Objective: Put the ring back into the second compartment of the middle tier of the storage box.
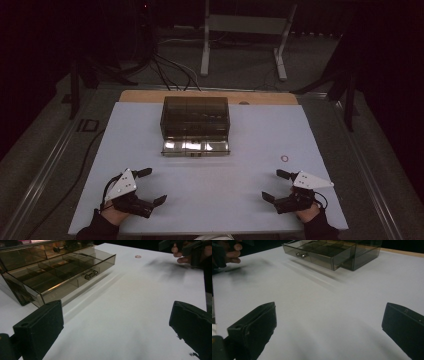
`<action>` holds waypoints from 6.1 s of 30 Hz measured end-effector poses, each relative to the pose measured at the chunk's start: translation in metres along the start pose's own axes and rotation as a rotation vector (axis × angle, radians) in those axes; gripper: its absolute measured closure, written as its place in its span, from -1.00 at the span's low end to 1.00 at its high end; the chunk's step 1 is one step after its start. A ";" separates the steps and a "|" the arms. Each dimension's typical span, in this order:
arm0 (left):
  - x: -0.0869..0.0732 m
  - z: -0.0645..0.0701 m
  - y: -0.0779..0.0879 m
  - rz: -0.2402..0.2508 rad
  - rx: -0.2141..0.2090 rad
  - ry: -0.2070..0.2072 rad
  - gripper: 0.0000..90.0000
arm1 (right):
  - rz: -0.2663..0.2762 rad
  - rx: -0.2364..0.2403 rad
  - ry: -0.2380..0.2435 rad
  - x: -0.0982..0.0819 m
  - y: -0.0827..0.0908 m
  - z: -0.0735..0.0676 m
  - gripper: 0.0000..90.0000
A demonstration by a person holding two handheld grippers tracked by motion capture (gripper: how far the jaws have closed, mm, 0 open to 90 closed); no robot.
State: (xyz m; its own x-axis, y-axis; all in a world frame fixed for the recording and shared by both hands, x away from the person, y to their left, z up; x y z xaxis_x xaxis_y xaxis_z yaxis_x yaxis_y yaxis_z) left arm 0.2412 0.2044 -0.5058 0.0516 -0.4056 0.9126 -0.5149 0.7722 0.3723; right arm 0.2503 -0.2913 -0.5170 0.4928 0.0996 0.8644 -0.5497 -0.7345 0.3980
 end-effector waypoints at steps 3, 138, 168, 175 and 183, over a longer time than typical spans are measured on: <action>0.000 0.000 0.000 0.001 0.001 0.003 -0.98 | -0.006 -0.003 0.002 0.000 0.000 0.001 -1.00; 0.002 0.000 -0.002 0.015 -0.021 -0.005 -0.98 | 0.091 -0.210 -0.119 0.067 0.004 0.068 -0.98; 0.001 0.000 -0.003 0.007 -0.026 -0.006 -0.98 | -0.099 -0.469 -0.233 0.049 -0.006 0.108 -0.57; 0.001 0.000 -0.004 0.007 -0.028 -0.006 -0.98 | -0.127 -0.476 -0.231 0.047 -0.008 0.110 -0.43; 0.001 0.000 -0.004 0.002 -0.028 -0.001 -0.98 | -0.156 -0.519 -0.235 0.043 -0.012 0.111 0.04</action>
State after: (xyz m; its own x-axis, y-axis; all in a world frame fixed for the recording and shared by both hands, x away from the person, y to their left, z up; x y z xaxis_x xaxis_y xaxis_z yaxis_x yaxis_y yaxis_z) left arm 0.2435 0.2012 -0.5068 0.0499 -0.4048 0.9131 -0.4910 0.7861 0.3753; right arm 0.3530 -0.3525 -0.5182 0.6981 -0.0147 0.7158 -0.6877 -0.2921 0.6646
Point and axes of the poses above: each handheld gripper's, and its own axes: y roughly backward along the jaws, x roughly out of its top, z roughly to its right, the point moved 1 cm from there along -y, roughly forward along the jaws, and after that the axes turned 12 degrees about -y, right-handed, at the moved point
